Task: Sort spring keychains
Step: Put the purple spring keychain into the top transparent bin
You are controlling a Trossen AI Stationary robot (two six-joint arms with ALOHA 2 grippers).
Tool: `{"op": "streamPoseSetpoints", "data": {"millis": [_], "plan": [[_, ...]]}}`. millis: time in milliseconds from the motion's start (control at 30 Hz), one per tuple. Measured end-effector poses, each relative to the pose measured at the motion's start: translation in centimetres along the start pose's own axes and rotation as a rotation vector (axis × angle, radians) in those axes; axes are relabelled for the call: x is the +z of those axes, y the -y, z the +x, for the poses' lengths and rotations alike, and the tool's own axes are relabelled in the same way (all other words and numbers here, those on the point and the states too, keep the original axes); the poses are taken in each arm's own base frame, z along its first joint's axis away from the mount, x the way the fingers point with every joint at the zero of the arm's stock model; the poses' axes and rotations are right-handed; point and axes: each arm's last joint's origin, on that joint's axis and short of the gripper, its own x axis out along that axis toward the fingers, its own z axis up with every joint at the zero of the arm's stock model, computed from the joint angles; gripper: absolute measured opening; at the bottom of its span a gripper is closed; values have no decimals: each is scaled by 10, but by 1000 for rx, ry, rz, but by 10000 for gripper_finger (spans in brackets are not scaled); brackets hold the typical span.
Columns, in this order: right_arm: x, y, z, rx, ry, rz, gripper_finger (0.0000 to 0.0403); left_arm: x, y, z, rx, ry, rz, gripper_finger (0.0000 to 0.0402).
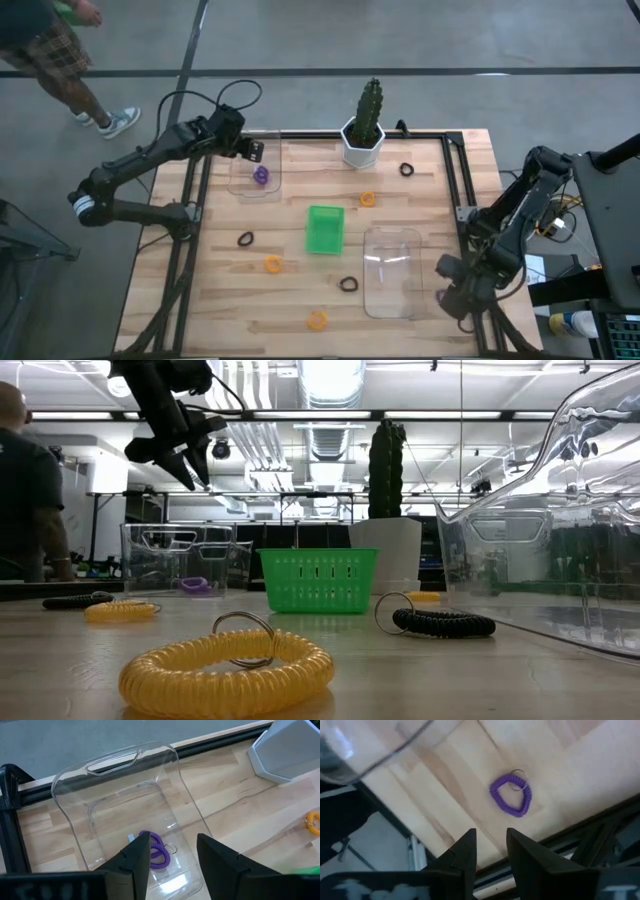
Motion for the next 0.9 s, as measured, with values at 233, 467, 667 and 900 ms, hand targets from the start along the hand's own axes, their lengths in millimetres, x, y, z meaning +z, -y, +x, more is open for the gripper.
{"op": "streamPoseSetpoints", "data": {"millis": [233,467,667,900], "plan": [[3,12,16,-54,7,93,97,-1,1,0,-7,-3,5,153],[3,12,18,-58,12,88,94,-2,1,0,-3,-13,13,153],[2,4,33,-82,14,64,92,-2,1,0,-3,-13,27,153],[1,-7,66,-153,1,5,83,-2,1,0,-3,-13,27,153]]}}
